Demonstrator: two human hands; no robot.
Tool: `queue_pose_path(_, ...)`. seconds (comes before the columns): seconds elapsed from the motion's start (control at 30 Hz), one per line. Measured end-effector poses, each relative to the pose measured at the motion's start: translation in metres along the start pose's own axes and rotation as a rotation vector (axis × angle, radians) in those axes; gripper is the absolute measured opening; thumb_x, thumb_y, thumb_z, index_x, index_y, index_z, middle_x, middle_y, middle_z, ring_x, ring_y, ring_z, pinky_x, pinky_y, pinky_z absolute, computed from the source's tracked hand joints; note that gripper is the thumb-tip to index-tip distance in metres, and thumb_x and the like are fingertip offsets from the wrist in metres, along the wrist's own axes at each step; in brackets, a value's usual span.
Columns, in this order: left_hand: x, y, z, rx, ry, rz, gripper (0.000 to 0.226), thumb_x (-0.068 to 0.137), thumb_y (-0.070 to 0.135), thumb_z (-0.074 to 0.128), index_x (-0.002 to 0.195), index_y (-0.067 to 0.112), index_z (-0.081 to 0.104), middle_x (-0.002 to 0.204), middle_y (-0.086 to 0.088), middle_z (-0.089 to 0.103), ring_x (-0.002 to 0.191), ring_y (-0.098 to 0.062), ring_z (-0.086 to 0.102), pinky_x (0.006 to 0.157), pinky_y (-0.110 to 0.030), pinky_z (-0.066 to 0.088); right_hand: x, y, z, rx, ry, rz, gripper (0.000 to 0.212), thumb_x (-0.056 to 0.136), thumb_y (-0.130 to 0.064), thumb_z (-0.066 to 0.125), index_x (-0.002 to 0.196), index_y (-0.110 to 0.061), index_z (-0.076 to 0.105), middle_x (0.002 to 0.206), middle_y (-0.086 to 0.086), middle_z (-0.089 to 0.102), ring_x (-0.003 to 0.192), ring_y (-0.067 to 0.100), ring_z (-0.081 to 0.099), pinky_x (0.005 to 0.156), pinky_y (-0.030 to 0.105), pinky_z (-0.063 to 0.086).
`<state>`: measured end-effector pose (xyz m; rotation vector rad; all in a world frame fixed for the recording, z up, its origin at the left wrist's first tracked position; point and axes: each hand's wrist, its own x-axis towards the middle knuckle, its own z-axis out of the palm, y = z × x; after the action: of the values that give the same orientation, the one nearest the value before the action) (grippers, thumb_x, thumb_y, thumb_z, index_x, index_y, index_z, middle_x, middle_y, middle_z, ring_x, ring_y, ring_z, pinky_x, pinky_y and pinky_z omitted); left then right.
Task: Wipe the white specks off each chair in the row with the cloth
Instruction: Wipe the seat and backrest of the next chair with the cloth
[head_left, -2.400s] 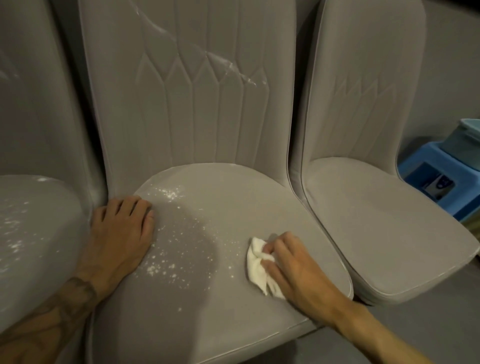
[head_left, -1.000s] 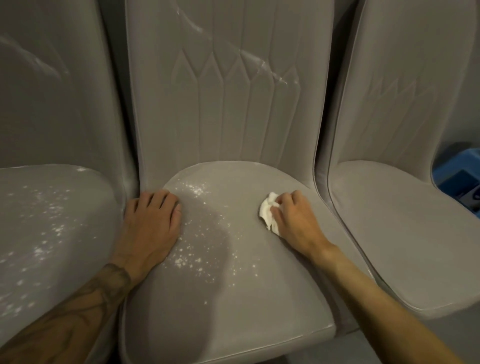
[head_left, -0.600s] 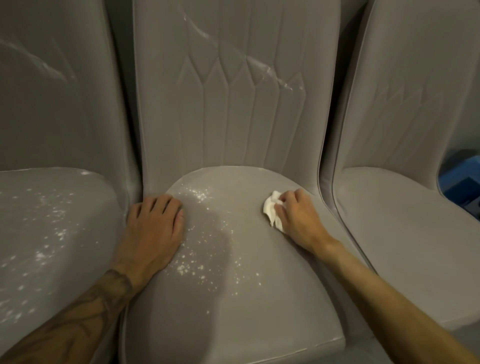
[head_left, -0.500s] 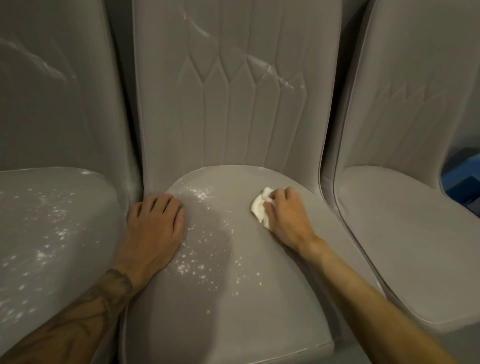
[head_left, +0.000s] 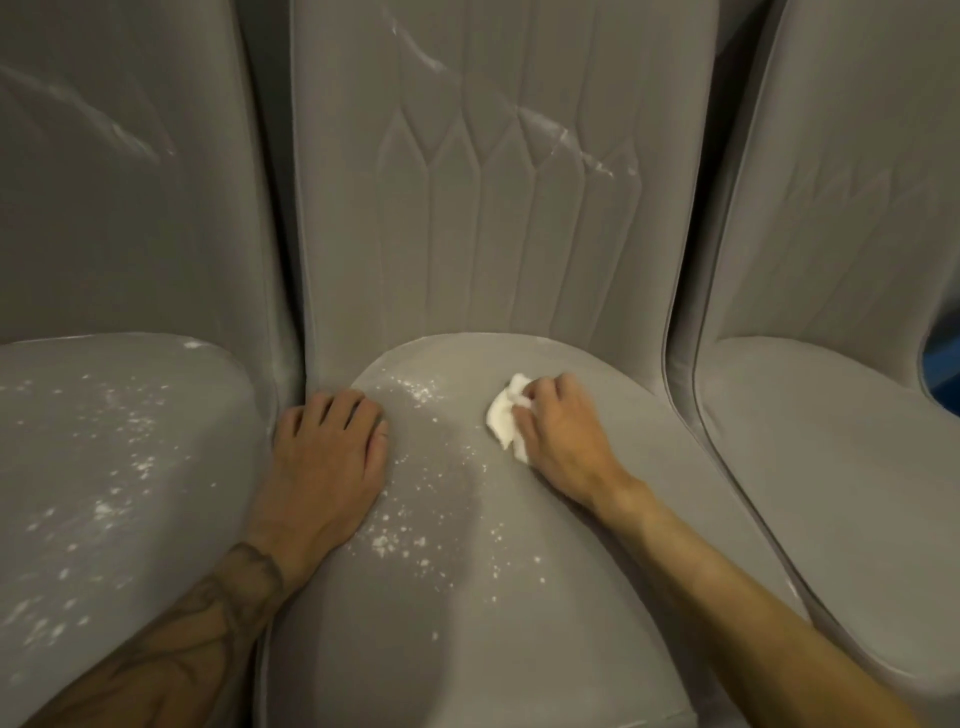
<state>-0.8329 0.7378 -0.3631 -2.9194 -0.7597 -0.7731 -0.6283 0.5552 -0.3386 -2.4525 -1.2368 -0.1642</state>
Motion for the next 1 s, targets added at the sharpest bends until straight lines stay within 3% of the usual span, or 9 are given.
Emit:
queue_pose_path(0.13, 0.0, -0.001, 0.002, -0.017, -0.031, -0.016, 0.033, 0.105, 0.035, 0.035, 0.114, 0.02, 0.063, 0.12, -0.002, 0.06, 0.11, -0.025, 0.053, 0.093, -0.043, 0.04, -0.016, 0.011, -0.01, 0.041, -0.105, -0.171, 0.035, 0.101, -0.039, 0.039, 0.111, -0.009, 0.055, 0.105, 0.009, 0.048, 0.092, 0.026, 0.048, 0.086, 0.037, 0.041)
queue_pose_path(0.27, 0.0, 0.0, 0.003, -0.026, -0.026, -0.028, 0.035, 0.104, 0.035, 0.034, 0.113, 0.019, 0.064, 0.12, -0.002, 0.062, 0.108, -0.025, 0.053, 0.093, -0.043, 0.041, 0.027, 0.035, -0.004, -0.04, 0.005, 0.102, 0.031, 0.099, -0.025, 0.046, 0.105, 0.003, 0.058, 0.102, 0.024, 0.054, 0.095, 0.042, 0.051, 0.086, 0.048, 0.043)
queue_pose_path(0.33, 0.001, 0.0, 0.002, -0.028, -0.023, -0.034, 0.034, 0.103, 0.035, 0.035, 0.111, 0.019, 0.065, 0.119, -0.002, 0.062, 0.107, -0.024, 0.053, 0.092, -0.043, 0.041, 0.035, 0.014, 0.006, -0.044, 0.016, 0.125, 0.033, 0.096, -0.025, 0.045, 0.103, 0.004, 0.057, 0.101, 0.026, 0.054, 0.095, 0.043, 0.052, 0.084, 0.048, 0.043)
queue_pose_path(0.43, 0.0, -0.001, 0.003, -0.041, -0.023, -0.033, 0.033, 0.103, 0.035, 0.036, 0.111, 0.019, 0.065, 0.119, -0.003, 0.063, 0.108, -0.025, 0.054, 0.092, -0.044, 0.043, 0.011, -0.026, 0.013, 0.063, -0.051, -0.095, 0.03, 0.099, -0.03, 0.046, 0.108, -0.003, 0.055, 0.105, 0.016, 0.05, 0.093, 0.032, 0.048, 0.085, 0.041, 0.041)
queue_pose_path(0.53, 0.001, 0.0, 0.003, -0.064, -0.023, -0.044, 0.035, 0.103, 0.035, 0.036, 0.111, 0.019, 0.065, 0.119, -0.003, 0.063, 0.108, -0.025, 0.053, 0.092, -0.045, 0.043, -0.002, -0.021, 0.003, 0.121, -0.125, -0.276, 0.028, 0.103, -0.034, 0.044, 0.112, -0.01, 0.054, 0.108, 0.007, 0.047, 0.094, 0.022, 0.045, 0.087, 0.032, 0.038)
queue_pose_path(0.63, 0.0, 0.001, 0.003, -0.051, -0.034, -0.045, 0.034, 0.103, 0.036, 0.035, 0.112, 0.02, 0.064, 0.12, -0.002, 0.062, 0.108, -0.024, 0.053, 0.092, -0.043, 0.042, 0.029, 0.008, 0.004, 0.038, -0.047, -0.103, 0.029, 0.102, -0.03, 0.047, 0.109, -0.003, 0.056, 0.106, 0.017, 0.051, 0.096, 0.034, 0.05, 0.088, 0.043, 0.041)
queue_pose_path(0.73, 0.001, 0.001, 0.002, -0.044, -0.036, -0.045, 0.033, 0.103, 0.035, 0.035, 0.111, 0.021, 0.064, 0.119, -0.001, 0.062, 0.108, -0.024, 0.053, 0.092, -0.042, 0.042, 0.054, -0.003, 0.015, 0.029, 0.001, 0.045, 0.026, 0.1, -0.023, 0.05, 0.107, 0.002, 0.056, 0.107, 0.023, 0.054, 0.101, 0.041, 0.05, 0.091, 0.046, 0.04)
queue_pose_path(0.9, 0.001, 0.001, 0.003, -0.049, -0.044, -0.054, 0.036, 0.103, 0.036, 0.034, 0.111, 0.02, 0.065, 0.119, -0.002, 0.062, 0.108, -0.024, 0.054, 0.092, -0.042, 0.041, 0.013, -0.047, 0.016, 0.148, -0.081, -0.266, 0.026, 0.102, -0.032, 0.047, 0.113, -0.009, 0.053, 0.11, 0.009, 0.046, 0.096, 0.023, 0.044, 0.088, 0.033, 0.037)
queue_pose_path(1.0, 0.0, 0.002, 0.002, -0.045, -0.041, -0.05, 0.036, 0.104, 0.036, 0.034, 0.112, 0.02, 0.065, 0.119, -0.001, 0.062, 0.107, -0.024, 0.054, 0.091, -0.041, 0.041, 0.03, -0.024, 0.014, 0.096, -0.078, -0.255, 0.028, 0.103, -0.032, 0.046, 0.113, -0.007, 0.054, 0.11, 0.012, 0.048, 0.097, 0.027, 0.047, 0.09, 0.037, 0.04)
